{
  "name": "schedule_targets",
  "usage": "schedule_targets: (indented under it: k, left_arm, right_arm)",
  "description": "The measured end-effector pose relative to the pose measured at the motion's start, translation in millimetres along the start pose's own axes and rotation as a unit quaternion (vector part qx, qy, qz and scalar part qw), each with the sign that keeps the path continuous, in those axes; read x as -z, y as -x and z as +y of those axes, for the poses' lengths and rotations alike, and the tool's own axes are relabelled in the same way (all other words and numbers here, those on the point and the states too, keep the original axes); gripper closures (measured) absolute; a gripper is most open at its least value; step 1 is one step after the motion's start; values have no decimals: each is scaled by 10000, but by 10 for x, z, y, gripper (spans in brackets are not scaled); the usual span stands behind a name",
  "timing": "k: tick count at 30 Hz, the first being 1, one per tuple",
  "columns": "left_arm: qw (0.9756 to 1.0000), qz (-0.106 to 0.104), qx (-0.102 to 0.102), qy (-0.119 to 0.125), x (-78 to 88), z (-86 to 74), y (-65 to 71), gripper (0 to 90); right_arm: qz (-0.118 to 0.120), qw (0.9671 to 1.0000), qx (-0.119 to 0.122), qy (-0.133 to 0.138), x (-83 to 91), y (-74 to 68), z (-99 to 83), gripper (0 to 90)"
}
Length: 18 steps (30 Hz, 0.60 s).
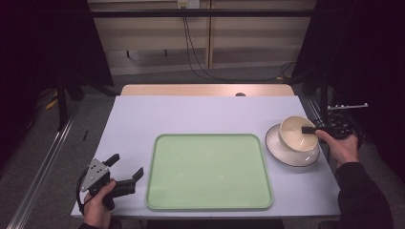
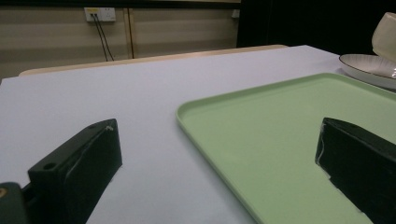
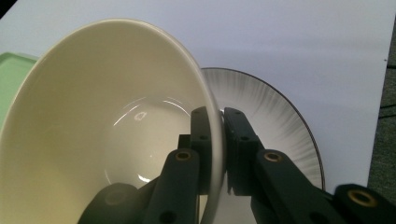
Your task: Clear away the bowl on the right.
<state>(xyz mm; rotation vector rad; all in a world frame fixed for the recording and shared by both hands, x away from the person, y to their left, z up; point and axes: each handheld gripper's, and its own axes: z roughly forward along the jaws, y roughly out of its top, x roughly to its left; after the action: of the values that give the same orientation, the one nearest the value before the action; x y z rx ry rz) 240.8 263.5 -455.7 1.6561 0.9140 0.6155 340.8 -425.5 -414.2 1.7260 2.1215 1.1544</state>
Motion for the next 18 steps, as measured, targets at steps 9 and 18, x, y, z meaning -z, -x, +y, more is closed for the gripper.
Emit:
schedule_targets:
  k: [9,18]
  left_arm:
    - [10000,15,15,29,0,3,2,4]
    - [10000,10,17,31,0,3,1,4]
  right_arm:
    - [97,9996,88,242,87,-78,57,837]
    - [312,9986,250,349,116,-156,103,836]
